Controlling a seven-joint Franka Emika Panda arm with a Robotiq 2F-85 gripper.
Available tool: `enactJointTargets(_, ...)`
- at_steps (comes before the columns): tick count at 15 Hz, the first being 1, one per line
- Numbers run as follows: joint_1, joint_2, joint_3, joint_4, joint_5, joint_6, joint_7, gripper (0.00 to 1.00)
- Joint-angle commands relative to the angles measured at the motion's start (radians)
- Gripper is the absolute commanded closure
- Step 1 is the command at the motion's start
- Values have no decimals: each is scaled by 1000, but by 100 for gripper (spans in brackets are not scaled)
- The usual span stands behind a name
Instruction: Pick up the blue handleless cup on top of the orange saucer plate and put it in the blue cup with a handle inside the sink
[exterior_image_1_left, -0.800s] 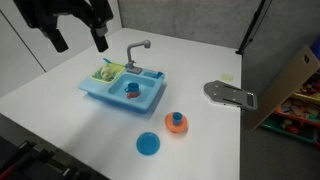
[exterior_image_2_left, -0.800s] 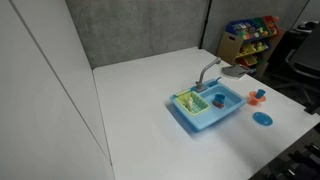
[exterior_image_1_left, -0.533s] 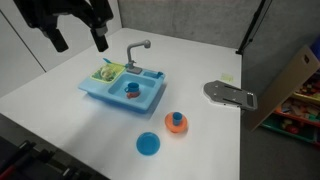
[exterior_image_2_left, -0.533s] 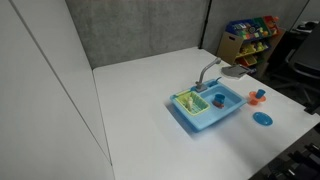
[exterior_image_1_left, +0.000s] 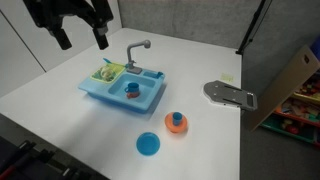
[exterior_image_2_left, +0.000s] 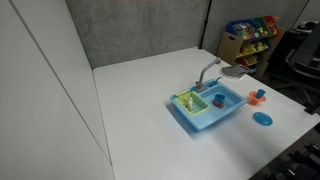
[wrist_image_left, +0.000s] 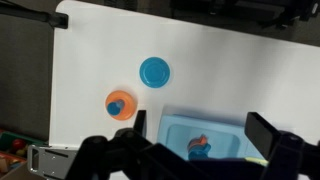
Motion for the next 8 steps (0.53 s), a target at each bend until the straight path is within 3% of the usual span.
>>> enactJointTargets(1, 9, 103, 18, 100, 32, 12, 58, 0)
enactJointTargets(8, -18, 316, 20, 263, 29, 55, 254, 0)
